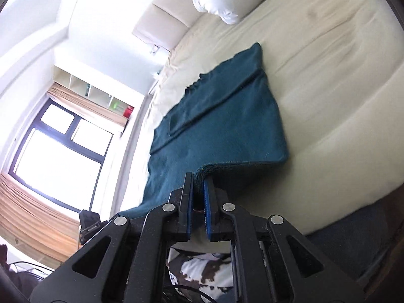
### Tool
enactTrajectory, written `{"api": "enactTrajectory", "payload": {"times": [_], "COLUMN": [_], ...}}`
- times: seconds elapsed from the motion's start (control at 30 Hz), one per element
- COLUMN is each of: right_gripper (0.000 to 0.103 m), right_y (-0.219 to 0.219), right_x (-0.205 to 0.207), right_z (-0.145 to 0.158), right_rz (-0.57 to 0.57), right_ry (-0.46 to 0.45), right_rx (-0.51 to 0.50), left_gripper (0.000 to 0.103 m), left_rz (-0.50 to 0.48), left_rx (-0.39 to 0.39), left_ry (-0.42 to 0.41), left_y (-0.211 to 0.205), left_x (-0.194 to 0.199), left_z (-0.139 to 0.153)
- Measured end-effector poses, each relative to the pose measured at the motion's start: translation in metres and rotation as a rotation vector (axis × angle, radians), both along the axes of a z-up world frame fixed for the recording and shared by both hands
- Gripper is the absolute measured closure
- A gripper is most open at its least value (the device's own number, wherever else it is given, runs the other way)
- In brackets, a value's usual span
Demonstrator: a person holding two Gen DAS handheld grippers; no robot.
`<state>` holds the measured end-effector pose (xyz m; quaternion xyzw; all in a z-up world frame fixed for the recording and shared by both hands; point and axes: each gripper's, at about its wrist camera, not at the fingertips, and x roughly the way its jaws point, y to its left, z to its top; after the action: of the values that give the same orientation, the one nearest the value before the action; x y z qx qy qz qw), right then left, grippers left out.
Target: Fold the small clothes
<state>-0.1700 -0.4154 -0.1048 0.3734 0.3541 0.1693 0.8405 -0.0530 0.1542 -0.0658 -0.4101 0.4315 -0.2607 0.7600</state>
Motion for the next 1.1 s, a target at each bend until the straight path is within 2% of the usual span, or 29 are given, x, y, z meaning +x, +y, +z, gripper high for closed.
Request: {"api": "enactTrajectory", "payload": {"times": [0.3, 0.83, 1.1], "right_gripper": [0.097, 0.097, 0.097], "right_y": [-0.008, -0.033, -0.033], "right_x": [0.052, 0.166, 0.228], "right_z": [0.019, 0.026, 0.019], "right_rz": [-0.070, -0.208, -0.224], "right_ry": [-0.062, -0.101, -0.070], "right_rx": [0.026, -0.012, -0.067], "left_gripper": [0.097, 0.097, 0.097], "left_rz": [0.088, 0.167, 0.179], "left_rx": [-0.126, -0.118, -0.101], "left_ry": [-0.017, -0.032, -0.020], "left_y": [0.010, 0.003, 0.001], "left_x": [0.060, 0.166, 0.215], "left_z": [0.022, 0.031, 0.023]}}
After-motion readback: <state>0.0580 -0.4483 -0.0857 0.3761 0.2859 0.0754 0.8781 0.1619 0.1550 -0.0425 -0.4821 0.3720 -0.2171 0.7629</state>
